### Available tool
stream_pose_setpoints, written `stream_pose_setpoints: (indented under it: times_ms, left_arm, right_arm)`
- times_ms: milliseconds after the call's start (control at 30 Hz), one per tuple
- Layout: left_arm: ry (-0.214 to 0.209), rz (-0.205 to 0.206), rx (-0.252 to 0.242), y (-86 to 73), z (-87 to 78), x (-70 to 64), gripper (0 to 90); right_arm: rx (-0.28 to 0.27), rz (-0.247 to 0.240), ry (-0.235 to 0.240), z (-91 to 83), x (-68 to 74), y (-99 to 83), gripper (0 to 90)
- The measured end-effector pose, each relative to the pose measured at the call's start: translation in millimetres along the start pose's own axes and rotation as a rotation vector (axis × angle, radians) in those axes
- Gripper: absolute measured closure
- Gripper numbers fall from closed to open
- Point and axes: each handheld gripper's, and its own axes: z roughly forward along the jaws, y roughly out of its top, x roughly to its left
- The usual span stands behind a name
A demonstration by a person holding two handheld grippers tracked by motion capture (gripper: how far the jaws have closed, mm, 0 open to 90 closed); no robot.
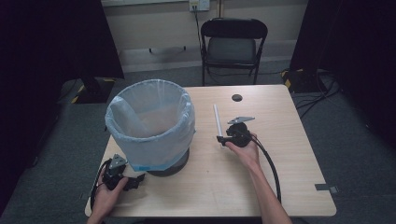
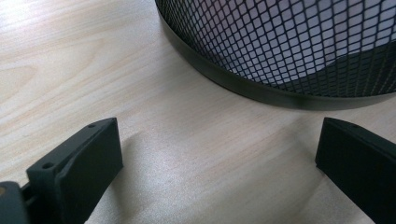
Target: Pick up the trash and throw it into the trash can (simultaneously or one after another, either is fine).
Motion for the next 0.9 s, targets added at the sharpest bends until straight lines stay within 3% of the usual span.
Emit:
stream_pose_setpoints:
  times_ms: [467,600,667,800,900]
  left_arm:
    - [0.000,0.000,0.000,0.0,-0.1,-0.1,0.1]
    - [0.001,0.000,0.000,0.0,-0.1,-0.1,0.1]
    - [0.001,0.000,0.000,0.0,-0.1,-0.1,0.1]
    - [0.003,0.002,0.002,-0.1,-0.3,-0.2,0.2]
    - [0.004,0.002,0.002,-0.1,-0.4,-0.2,0.2]
  right_arm:
    - [0.053,-0.043,-0.045,14.0,10.0,-8.9,56.3]
    - [0.049,-0.046,-0.072,14.5,9.9,-11.6,58.7]
    - [0.060,-0.085,-0.109,14.6,12.4,-11.0,59.7]
    - [0.071,-0.097,-0.142,14.8,13.6,-9.2,62.9]
    - [0.062,-0.059,-0.134,14.5,9.8,-10.0,67.9]
